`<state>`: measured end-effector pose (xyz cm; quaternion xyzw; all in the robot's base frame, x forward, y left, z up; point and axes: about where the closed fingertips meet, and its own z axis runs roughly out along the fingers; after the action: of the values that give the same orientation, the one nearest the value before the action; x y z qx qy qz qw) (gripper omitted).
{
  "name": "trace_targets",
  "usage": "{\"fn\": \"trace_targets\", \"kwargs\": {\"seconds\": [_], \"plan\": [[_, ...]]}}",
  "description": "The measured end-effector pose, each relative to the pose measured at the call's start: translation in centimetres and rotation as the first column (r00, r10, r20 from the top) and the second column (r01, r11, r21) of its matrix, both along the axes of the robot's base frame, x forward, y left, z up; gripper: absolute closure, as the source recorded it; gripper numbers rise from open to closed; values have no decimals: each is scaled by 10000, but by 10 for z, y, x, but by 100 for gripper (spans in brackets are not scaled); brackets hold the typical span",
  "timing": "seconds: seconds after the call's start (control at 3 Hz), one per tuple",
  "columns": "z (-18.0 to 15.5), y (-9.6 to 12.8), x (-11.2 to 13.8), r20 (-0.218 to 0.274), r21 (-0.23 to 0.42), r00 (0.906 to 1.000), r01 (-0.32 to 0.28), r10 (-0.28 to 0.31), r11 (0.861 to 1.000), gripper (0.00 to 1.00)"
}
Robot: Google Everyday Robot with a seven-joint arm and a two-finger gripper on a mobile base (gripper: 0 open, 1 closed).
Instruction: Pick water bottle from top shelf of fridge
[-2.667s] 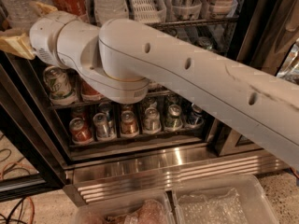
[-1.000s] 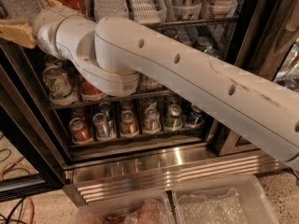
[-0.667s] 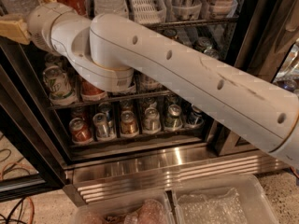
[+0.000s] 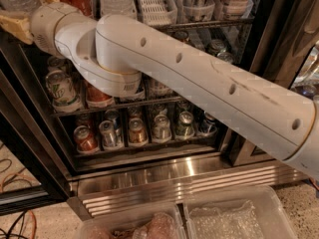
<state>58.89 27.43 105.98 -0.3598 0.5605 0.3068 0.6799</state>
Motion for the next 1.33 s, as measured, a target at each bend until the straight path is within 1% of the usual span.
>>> {"fn": "trace_targets", "kwargs": {"seconds": [0.67, 1.0, 1.33], "plan": [[-2, 1, 2, -37, -30, 10000, -4, 4, 10000, 92], [-3, 1, 3, -124, -129, 9999, -19, 18, 9999, 100], [-3, 1, 3, -101, -143, 9999, -41, 39, 9999, 100]]}}
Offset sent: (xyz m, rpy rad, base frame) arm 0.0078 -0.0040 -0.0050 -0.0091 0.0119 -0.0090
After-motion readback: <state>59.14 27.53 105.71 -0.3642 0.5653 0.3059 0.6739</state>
